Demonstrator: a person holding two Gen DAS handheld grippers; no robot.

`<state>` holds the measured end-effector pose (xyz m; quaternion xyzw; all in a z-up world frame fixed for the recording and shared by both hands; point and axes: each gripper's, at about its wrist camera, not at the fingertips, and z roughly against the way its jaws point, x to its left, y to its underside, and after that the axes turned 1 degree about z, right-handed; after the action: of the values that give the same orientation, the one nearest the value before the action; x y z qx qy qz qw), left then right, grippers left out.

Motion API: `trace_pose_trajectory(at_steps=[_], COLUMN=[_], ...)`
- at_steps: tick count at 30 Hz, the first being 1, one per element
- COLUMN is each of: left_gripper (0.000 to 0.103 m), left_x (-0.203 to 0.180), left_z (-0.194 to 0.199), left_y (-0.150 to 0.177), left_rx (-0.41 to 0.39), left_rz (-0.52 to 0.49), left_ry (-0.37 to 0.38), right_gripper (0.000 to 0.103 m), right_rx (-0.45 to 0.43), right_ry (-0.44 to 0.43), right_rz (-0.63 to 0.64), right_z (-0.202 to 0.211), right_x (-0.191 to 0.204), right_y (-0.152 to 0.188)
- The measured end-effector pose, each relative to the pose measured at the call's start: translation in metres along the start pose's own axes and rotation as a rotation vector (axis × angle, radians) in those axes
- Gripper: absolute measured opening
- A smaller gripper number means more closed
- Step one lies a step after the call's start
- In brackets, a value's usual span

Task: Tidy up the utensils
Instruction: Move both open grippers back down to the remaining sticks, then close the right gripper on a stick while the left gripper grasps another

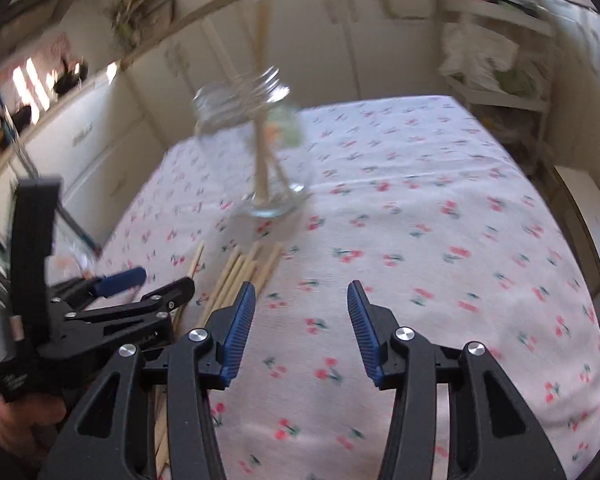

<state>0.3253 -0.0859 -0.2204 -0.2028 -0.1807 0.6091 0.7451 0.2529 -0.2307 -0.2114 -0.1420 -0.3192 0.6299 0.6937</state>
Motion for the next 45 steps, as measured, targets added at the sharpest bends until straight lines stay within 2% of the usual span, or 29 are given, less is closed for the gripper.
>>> trace_pose_trajectory(at_steps=[6, 15, 20, 22, 23, 25, 27, 28, 34, 35, 36, 39, 42, 45], left_gripper=[0.063, 0.063, 0.063, 0.063, 0.060, 0.047, 0.026, 0.023, 0.022, 0.018, 0.009, 0.006, 0.006, 0.006], left_x=[0.003, 0.008, 0.006, 0.004, 0.002, -0.001, -0.003, -0.004, -0.007, -0.006, -0.004, 0.002, 0.000, -0.002], left_z=[0.002, 0.001, -0.001, -0.002, -0.002, -0.002, -0.002, -0.002, -0.003, -0.003, -0.005, -0.008, -0.010, -0.011], left_y=[0.001, 0.000, -0.003, -0.005, -0.006, -0.008, -0.011, -0.012, -0.015, -0.017, -0.019, -0.022, -0.024, -0.026], left_rx=[-0.007, -0.006, 0.009, 0.012, 0.011, 0.004, 0.008, 0.013, 0.034, 0.038, 0.050, 0.088, 0.100, 0.109], left_rz=[-0.004, -0.013, -0.019, -0.028, -0.035, -0.048, -0.054, -0.054, -0.057, -0.053, -0.044, -0.026, -0.071, -0.074], left_ry=[0.007, 0.015, 0.023, 0.027, 0.030, 0.031, 0.045, 0.059, 0.087, 0.095, 0.116, 0.198, 0.196, 0.185], right_gripper=[0.046, 0.030, 0.028, 0.021, 0.017, 0.012, 0.010, 0.010, 0.010, 0.010, 0.010, 0.007, 0.007, 0.007], right_rx=[0.070, 0.120, 0.140, 0.149, 0.154, 0.158, 0.164, 0.167, 0.160, 0.157, 0.154, 0.162, 0.178, 0.190], right_ry=[0.010, 0.050, 0.057, 0.046, 0.036, 0.027, 0.005, -0.009, 0.010, 0.019, 0.029, 0.015, 0.016, 0.031], right_rz=[0.047, 0.184, 0.291, 0.294, 0.286, 0.265, 0.221, 0.195, 0.189, 0.199, 0.209, 0.204, 0.193, 0.220], right_z=[-0.029, -0.036, -0.034, -0.032, -0.031, -0.030, -0.027, -0.026, -0.022, -0.022, -0.022, -0.019, -0.018, -0.018], right_x=[0.017, 0.023, 0.015, 0.009, 0.003, -0.005, -0.015, -0.019, -0.020, -0.018, -0.015, -0.017, -0.019, -0.015], right_y=[-0.005, -0.008, -0.008, -0.008, -0.008, -0.009, -0.010, -0.011, -0.007, -0.006, -0.005, -0.004, -0.003, -0.003])
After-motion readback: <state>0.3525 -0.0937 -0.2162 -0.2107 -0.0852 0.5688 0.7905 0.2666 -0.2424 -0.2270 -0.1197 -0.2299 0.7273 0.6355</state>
